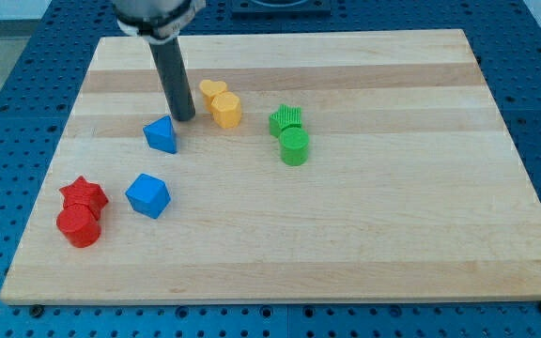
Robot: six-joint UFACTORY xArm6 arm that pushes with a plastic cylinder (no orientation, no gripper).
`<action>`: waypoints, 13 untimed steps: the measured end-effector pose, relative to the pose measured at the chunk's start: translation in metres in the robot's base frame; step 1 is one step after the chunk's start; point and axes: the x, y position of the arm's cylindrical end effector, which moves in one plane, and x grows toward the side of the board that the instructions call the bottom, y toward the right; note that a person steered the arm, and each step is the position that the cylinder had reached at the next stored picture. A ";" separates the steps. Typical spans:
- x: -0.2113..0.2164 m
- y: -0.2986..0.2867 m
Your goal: Move the blue triangle to the top left of the board
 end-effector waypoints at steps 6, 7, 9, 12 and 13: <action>0.090 0.016; 0.090 0.005; 0.045 0.001; -0.056 -0.017; -0.005 0.001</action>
